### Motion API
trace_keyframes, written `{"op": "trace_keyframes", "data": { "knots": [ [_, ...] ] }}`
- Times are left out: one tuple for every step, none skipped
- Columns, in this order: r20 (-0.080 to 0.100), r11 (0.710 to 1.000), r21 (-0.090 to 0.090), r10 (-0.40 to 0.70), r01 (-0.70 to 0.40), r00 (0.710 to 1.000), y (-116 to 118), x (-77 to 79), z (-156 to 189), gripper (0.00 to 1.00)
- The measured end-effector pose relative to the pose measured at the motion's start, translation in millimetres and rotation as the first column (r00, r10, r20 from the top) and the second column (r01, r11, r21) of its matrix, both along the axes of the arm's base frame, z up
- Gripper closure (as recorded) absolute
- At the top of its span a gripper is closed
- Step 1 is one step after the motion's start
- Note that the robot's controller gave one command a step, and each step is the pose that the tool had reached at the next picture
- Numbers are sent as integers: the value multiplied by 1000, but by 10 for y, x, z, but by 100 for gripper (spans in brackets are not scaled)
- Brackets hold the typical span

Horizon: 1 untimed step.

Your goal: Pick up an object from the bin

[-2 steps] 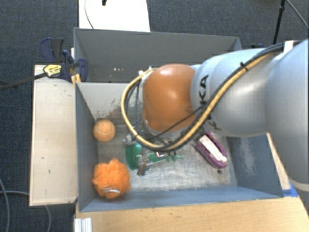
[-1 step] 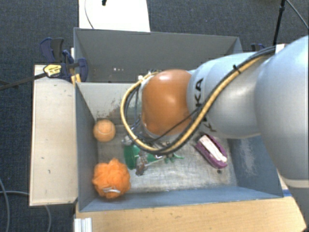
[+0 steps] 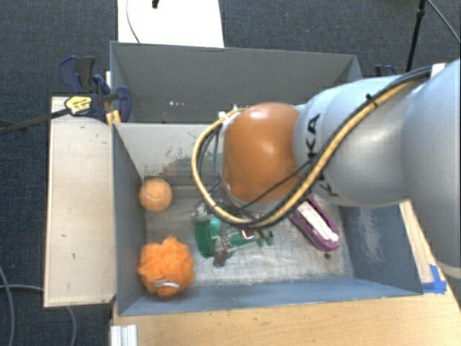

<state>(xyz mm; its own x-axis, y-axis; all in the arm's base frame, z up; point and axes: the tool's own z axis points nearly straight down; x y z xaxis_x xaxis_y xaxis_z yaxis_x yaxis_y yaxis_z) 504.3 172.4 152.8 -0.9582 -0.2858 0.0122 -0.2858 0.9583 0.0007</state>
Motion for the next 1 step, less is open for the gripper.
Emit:
{"op": "trace_keyframes", "data": {
  "knots": [
    [11, 1000, 3, 30, -30, 999, 132, 15, 709, 100]
  ]
}}
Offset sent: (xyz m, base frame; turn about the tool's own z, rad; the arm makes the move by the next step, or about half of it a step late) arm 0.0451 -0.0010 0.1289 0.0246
